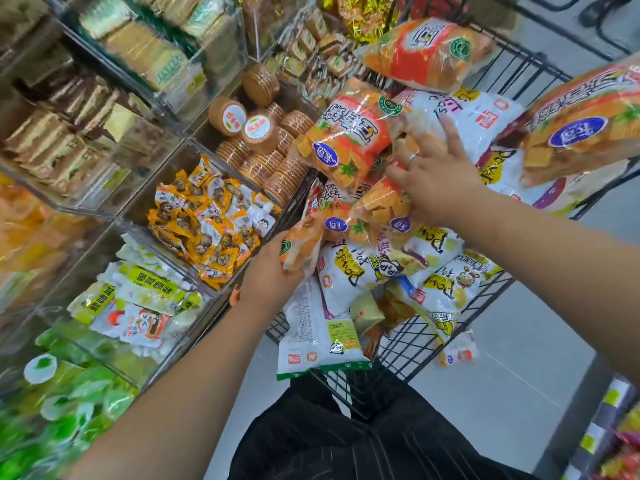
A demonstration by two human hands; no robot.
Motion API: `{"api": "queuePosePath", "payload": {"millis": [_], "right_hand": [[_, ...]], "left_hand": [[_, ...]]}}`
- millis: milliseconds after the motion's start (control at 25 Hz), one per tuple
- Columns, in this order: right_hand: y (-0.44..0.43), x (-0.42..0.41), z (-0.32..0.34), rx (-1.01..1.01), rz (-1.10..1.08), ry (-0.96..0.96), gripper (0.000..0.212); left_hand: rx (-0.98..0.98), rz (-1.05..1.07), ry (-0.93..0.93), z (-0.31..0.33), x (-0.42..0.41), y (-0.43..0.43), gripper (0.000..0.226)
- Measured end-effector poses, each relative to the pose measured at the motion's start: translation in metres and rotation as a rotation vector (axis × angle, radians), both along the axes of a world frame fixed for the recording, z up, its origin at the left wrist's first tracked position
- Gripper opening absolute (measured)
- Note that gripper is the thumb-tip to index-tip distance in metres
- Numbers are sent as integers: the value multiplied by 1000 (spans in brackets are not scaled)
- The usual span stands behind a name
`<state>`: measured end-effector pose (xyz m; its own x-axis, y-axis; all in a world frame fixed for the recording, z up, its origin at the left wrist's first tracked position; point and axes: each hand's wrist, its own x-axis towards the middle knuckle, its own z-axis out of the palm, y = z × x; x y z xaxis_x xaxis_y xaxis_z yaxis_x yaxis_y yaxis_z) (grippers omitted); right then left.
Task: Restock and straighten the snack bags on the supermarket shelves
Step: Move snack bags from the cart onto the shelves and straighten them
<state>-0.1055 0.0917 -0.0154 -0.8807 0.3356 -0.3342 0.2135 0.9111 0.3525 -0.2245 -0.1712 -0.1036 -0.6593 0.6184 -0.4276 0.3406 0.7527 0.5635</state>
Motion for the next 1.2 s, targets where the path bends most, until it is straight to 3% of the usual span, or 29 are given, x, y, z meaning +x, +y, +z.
{"api": "queuePosePath", "payload": {"millis": [240,400,600,720,880,960,1040,1120,1200], "right_hand": [[-13,14,11,11,-99,175,65],[-19,19,15,-47,-105,138,66],[-33,20,11,-65,-180,149,69],[-41,23,6,-113,-388,105,75],[-44,55,-16,-375,-767,173,88],[-53,71,-28,-474,-899,216,96],[-64,80,-34,-501,-972,257,87],[-71,85,-37,-518,-1013,306,77],[-76,87,-42,-543,-1050,333,75]], "left_hand": [[129,-374,246,14,12,-16,71],[56,-672,404,-2,28,-27,71],[57,-751,437,-15,49,-51,85],[59,-768,416,-26,53,-63,92],[72,-772,259,-35,51,-78,90],[113,-661,128,-32,49,-79,89],[173,-418,18,-24,48,-72,73],[137,-35,-79,-16,51,-57,53],[-18,405,-188,-6,57,-38,35]]}}
